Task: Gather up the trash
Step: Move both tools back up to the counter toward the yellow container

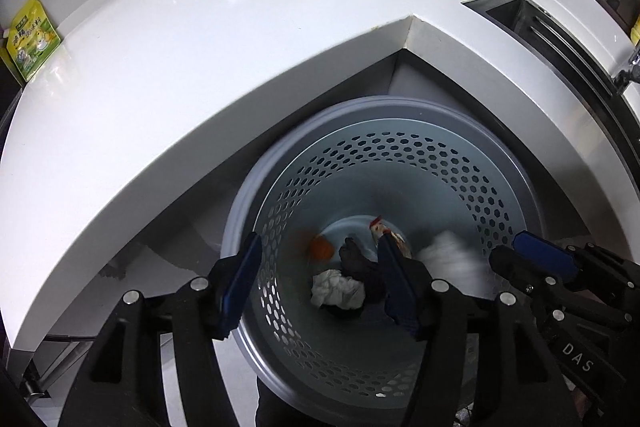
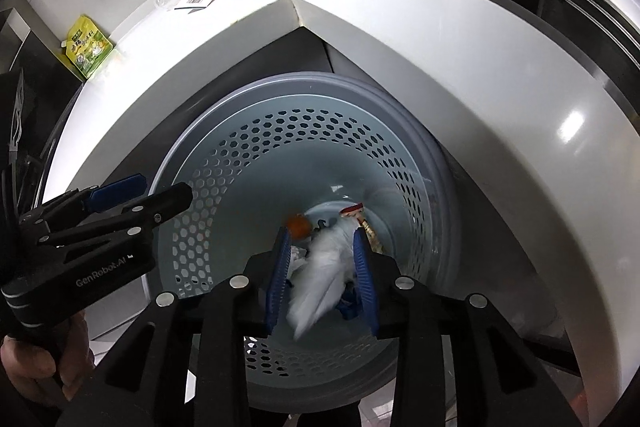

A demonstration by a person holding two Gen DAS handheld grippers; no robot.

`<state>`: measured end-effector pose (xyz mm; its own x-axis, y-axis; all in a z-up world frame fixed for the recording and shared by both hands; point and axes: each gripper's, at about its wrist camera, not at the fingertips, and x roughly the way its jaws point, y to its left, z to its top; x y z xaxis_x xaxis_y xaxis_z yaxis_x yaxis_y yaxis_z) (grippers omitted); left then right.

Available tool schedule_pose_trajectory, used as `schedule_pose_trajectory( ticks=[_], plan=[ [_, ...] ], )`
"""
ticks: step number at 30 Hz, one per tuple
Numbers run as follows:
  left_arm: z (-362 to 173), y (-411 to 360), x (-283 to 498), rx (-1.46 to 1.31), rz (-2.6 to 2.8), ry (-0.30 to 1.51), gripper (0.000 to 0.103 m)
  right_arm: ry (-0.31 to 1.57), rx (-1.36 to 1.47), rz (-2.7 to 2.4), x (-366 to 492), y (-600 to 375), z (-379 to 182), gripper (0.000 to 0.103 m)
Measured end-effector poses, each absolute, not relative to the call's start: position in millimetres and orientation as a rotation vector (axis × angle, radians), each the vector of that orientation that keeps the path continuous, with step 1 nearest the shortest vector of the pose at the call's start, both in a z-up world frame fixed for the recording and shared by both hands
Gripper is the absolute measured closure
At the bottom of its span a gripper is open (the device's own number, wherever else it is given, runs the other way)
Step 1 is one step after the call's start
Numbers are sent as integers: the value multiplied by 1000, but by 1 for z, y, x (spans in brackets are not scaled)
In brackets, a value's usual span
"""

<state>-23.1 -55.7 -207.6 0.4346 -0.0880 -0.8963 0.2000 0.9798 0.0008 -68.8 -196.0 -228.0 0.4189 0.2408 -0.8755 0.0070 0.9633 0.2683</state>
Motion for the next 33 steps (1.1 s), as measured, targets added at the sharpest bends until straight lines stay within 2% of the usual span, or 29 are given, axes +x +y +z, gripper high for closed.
schedule_pose_trajectory(
  ticks=[7,16,24,30,33],
  plan=[
    [-196,-57,-25,111,-186,1098,40,1125,253,148,-72,-198,-220,68],
    [-155,-42,-26,78,-197,1048,32,1114,274,154,-77,-199,-195,57],
    [-112,-28,-1,97,-196,951,28,1018,234,163,-54,-192,-152,46],
    [-78,-2,34,83,-151,859,19,945,196,173,-18,-184,-127,42],
    [-69,9,53,84,-121,837,10,914,188,184,1,-183,-120,38]
  ],
)
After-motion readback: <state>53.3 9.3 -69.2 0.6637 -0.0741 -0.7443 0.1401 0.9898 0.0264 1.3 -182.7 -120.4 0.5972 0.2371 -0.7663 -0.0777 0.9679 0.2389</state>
